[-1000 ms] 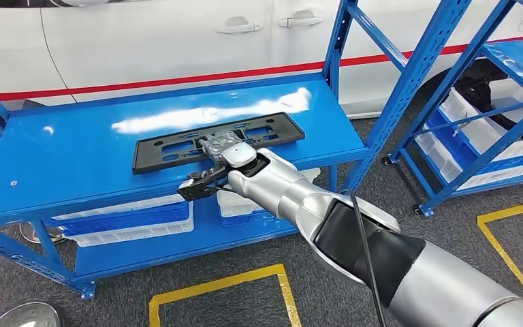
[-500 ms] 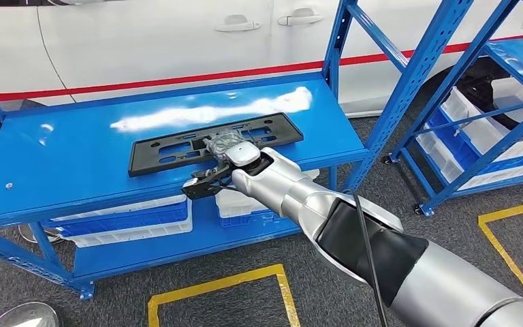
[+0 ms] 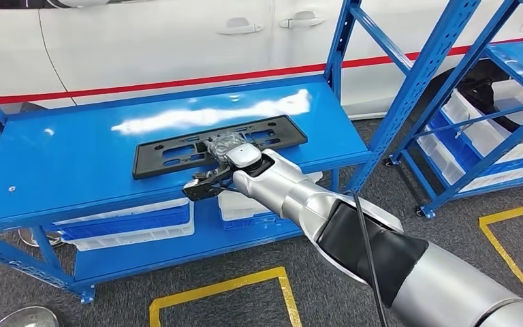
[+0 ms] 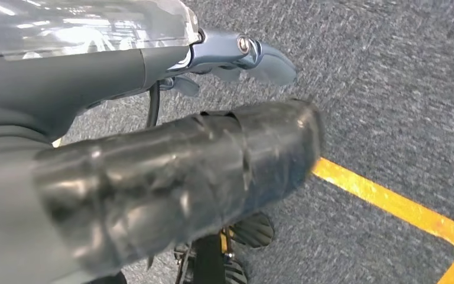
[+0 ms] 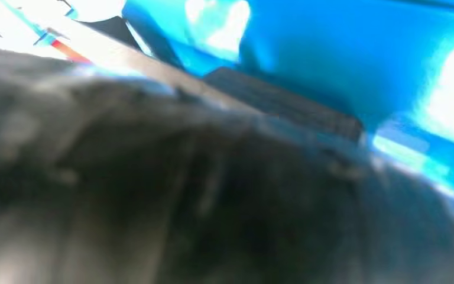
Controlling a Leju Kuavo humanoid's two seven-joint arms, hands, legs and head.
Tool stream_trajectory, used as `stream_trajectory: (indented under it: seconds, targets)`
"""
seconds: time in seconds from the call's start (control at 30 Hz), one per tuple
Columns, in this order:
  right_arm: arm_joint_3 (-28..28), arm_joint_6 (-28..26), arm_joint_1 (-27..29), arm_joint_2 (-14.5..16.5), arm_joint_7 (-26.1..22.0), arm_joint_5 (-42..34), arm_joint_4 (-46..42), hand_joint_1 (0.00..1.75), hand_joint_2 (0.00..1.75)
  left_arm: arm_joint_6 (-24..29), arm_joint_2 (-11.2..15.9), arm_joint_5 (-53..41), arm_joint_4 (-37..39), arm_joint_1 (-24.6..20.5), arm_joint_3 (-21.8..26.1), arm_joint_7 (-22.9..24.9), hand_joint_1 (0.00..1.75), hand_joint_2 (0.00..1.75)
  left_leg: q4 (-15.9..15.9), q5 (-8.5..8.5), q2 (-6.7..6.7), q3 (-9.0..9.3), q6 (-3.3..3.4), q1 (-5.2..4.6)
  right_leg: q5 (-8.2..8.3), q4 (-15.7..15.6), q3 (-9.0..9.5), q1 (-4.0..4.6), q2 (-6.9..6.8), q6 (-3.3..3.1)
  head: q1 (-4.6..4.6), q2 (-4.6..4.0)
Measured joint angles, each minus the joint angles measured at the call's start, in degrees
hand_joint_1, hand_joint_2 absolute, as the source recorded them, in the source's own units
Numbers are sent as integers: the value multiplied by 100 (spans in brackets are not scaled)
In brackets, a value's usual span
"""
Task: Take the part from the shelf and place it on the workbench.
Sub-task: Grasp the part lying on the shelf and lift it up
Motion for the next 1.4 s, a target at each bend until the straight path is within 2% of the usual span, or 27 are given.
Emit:
stream_trajectory:
  seconds: [0.07,0.13,0.17,0.2,0.23,0.27,0.3,0.37,0.4,0.47,0.53,0.6,0.67,0.7,0.73,0.77,0.83,0.9,1.03,1.1,1.17,1.2,1.23,1.27,1.33,1.37,1.4]
  targets:
    - [0,-1,-16,-11,2,0,0,0,0,-5,-4,0,-1,0,1,-7,0,0,-29,6,2,22,53,22,-217,331,-141,-16,-4,59,2,-1]
    - [0,1,-11,-21,2,0,2,0,0,-7,-2,0,-1,-2,2,-9,0,0,-31,-4,3,25,82,19,-566,1068,-500,-39,-10,111,2,-1]
    - [0,1,7,-23,2,0,4,0,0,-7,0,0,-1,-2,3,-9,0,0,-30,-8,3,25,88,15,-680,1415,-683,-48,-11,124,1,-1]
    - [0,2,28,-24,2,0,7,0,0,-7,1,0,-1,-2,3,-9,0,0,-29,-12,1,28,93,10,-694,1603,-793,-51,-11,124,1,-1]
    - [0,1,42,-25,2,0,9,0,0,-8,2,0,-1,-1,3,-10,0,0,-29,-16,-3,37,94,5,-591,1563,-793,-48,-11,108,1,-1]
    - [0,1,45,-26,2,-1,10,0,0,-8,1,0,-1,0,3,-11,0,0,-29,-20,-9,51,93,-5,-391,1296,-680,-38,-10,73,1,-1]
    - [0,1,33,-28,2,-3,10,0,0,-9,0,0,-1,0,3,-13,0,0,-31,-25,-14,67,91,-15,-158,876,-491,-19,-9,13,2,-1]
    - [0,0,-7,-32,1,-13,10,0,0,-12,-18,-5,0,-4,3,-21,0,0,-39,-33,-15,83,74,-35,113,168,-157,28,-17,-112,0,-1]
    - [0,1,-22,-33,-2,-19,10,0,0,-13,-26,-7,1,-6,3,-22,0,0,-45,-34,-11,84,57,-31,143,0,-83,50,-20,-157,-1,-1]
    - [0,1,-34,-34,-11,-33,10,0,0,-12,-34,-23,1,-10,4,-14,0,0,-74,-24,-3,94,5,-19,140,-92,-56,74,-22,-194,2,-1]
    - [0,-2,-37,-36,-15,-50,6,0,0,-11,-29,-55,0,-7,5,-14,0,0,-13,-87,3,82,-43,-24,187,-211,21,30,-39,-204,1,-1]
    - [0,-4,-38,-35,-18,-72,1,0,0,-14,-23,-80,-1,-3,6,-21,0,0,436,-357,7,-106,-85,-20,230,-310,94,-22,-55,-212,-1,-1]
    - [0,-5,-11,-31,-24,-91,0,0,0,-20,-22,-85,-1,-1,7,-20,0,0,1155,-682,8,-444,-136,2,225,-312,101,-27,-52,-223,-2,-1]
    - [0,-6,17,-29,-26,-97,0,0,0,-23,-21,-85,-1,0,8,-19,0,0,1383,-733,10,-564,-161,15,212,-299,102,-30,-50,-216,-3,-1]
    - [0,-8,45,-30,-27,-100,0,0,0,-26,-17,-86,-1,1,8,-17,0,0,1410,-673,11,-590,-183,28,193,-279,102,-35,-47,-202,-2,-1]
    - [0,-11,65,-30,-27,-101,0,0,0,-28,-11,-86,-1,3,8,-17,0,0,1214,-509,13,-504,-202,41,165,-248,104,-45,-43,-181,-3,-1]
    - [0,-22,79,-31,-32,-101,0,0,0,-39,1,-87,-1,2,10,-17,0,0,495,-161,21,-156,-221,59,79,-152,97,-56,-36,-112,-3,-1]
    - [1,-31,78,-33,-43,-104,0,0,0,-50,6,-87,-1,-1,14,-17,0,0,69,-72,17,54,-168,54,11,-58,64,-38,-30,-38,0,-1]
    - [2,-32,79,-36,-75,-124,-1,0,0,-62,0,-92,0,12,31,-10,0,0,12,-90,7,87,-45,48,-61,41,18,-43,-23,44,1,-1]
    - [2,-30,71,-39,-93,-148,-2,0,0,-73,-4,-106,-1,9,36,-15,0,0,-11,-93,9,113,10,64,-295,472,-189,-60,-23,97,2,-1]
    - [4,-26,90,-42,-104,-186,0,0,0,-83,-3,-145,-1,7,38,-28,0,0,-12,-112,9,123,43,58,-577,1208,-585,-73,-24,131,1,-1]
    - [11,-26,116,-44,-107,-203,2,0,0,-80,-2,-167,-1,6,38,-31,0,0,-11,-122,6,130,54,54,-630,1488,-759,-79,-24,134,1,-1]
    - [22,-28,144,-46,-108,-213,3,0,0,-72,-1,-184,-1,7,39,-25,0,0,-10,-135,-1,143,59,49,-567,1567,-842,-81,-24,126,1,-1]
    - [37,-34,165,-52,-109,-221,4,0,44,-63,-1,-195,-1,8,39,-14,0,0,-10,-151,-10,165,62,43,-399,1436,-823,-78,-23,103,1,-1]
    - [61,-64,177,-66,-112,-236,4,0,131,-63,-8,-206,-1,11,40,10,0,0,-19,-186,-24,216,55,38,63,719,-547,-45,-20,5,1,-1]
    - [69,-83,175,-72,-115,-250,4,0,175,-70,-19,-214,0,8,42,20,0,0,-27,-196,-27,230,41,33,222,380,-401,-15,-21,-55,-4,-1]
    - [78,-101,175,-76,-119,-267,5,0,175,-78,-26,-218,1,3,46,29,0,0,-37,-198,-25,231,20,45,298,144,-301,20,-21,-105,-2,-1]
